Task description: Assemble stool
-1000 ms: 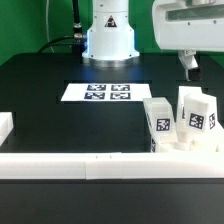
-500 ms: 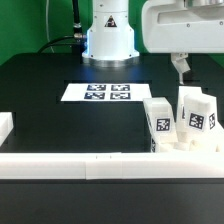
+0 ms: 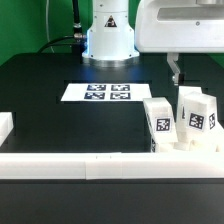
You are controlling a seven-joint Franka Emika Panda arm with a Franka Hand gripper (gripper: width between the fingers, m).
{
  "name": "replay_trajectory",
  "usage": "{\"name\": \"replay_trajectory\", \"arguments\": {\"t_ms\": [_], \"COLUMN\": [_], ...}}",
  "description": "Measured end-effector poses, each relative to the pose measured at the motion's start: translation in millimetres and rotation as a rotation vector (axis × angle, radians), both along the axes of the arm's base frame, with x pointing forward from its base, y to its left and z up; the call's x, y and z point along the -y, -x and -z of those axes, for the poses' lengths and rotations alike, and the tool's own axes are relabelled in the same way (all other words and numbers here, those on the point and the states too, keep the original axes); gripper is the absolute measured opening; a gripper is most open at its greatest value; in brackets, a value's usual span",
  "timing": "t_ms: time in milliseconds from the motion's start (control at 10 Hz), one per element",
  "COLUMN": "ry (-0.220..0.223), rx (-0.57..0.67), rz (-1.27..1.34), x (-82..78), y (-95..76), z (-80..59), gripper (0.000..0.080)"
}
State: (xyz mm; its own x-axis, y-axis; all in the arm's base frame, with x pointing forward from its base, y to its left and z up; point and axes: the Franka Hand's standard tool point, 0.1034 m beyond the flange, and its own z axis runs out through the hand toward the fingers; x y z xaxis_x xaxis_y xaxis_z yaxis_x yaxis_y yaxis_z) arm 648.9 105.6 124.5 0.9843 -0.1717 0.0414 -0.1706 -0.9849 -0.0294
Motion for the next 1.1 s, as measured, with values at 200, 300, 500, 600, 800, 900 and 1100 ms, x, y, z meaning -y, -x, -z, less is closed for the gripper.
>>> {"name": "replay_trajectory", "arguments": {"t_ms": [200, 300, 500, 600, 800, 900, 1100], "ry": [0.019, 0.024, 0.024, 0.023, 0.052, 0.061, 0.079], "rx": [0.004, 0.003, 0.001, 0.005, 0.001, -0.001, 0.017], "rz": [-0.154, -0.273, -0.45, -0.523, -0.631, -0.667, -0.728], "x": [1.5, -2.0, -9.4, -10.4, -3.0, -0.8, -1.9], "y": [0.1, 1.8, 4.1, 3.8, 2.7, 2.4, 2.4], "z": [0.8, 3.1, 8.7, 10.3, 10.2, 10.2, 15.5], "gripper": [0.0649, 0.0649, 0.0649, 0.0649, 0.0649, 0.0649, 0.0649]}}
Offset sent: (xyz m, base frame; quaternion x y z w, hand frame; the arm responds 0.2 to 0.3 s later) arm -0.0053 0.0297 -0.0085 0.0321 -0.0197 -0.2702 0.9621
